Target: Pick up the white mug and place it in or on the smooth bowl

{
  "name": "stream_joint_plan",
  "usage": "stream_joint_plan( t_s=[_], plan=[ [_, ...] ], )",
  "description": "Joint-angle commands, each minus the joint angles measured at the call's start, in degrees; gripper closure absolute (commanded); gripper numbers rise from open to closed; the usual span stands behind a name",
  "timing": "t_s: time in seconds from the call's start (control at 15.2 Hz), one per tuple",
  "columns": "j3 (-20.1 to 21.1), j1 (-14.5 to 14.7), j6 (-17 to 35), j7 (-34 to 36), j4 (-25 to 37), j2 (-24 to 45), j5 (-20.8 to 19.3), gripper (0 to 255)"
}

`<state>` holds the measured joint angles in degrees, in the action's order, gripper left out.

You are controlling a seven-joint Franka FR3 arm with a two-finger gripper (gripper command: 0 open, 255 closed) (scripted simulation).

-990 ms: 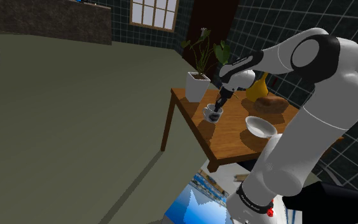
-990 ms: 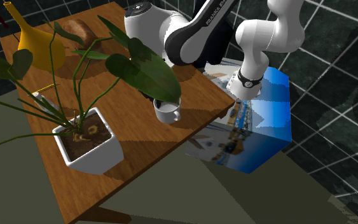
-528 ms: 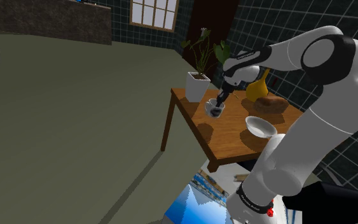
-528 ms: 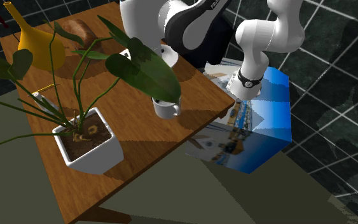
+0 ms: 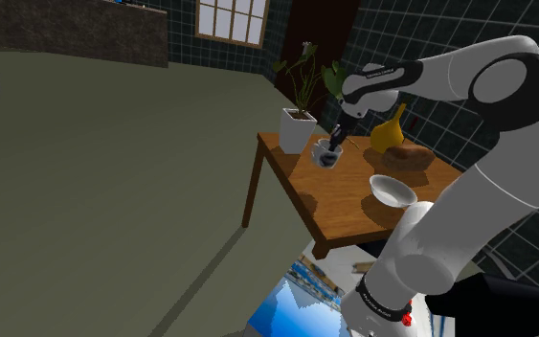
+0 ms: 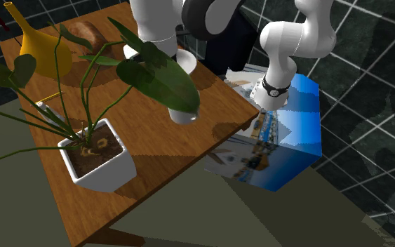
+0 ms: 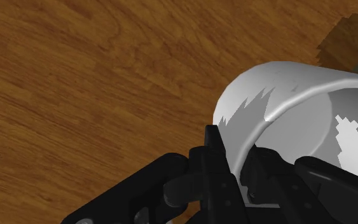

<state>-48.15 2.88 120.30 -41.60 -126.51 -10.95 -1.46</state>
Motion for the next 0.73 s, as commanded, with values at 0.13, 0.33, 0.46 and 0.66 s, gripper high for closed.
stream_joint_plan(
  t_s=[0.13, 0.33, 0.46, 0.66],
  plan=[
    [0.70, -0.27, -3.16, 0.95, 2.13, -1.40, -1.03, 255],
    [1.17, -0.37, -5.16, 1.52, 3.58, -2.15, -1.51, 255],
    [0.28, -1.88, -5.75, 0.05, 2.62, -4.16, -3.23, 255],
    [-1.24, -4.14, -6.77, -2.46, 1.69, -6.74, -5.53, 255]
  ],
)
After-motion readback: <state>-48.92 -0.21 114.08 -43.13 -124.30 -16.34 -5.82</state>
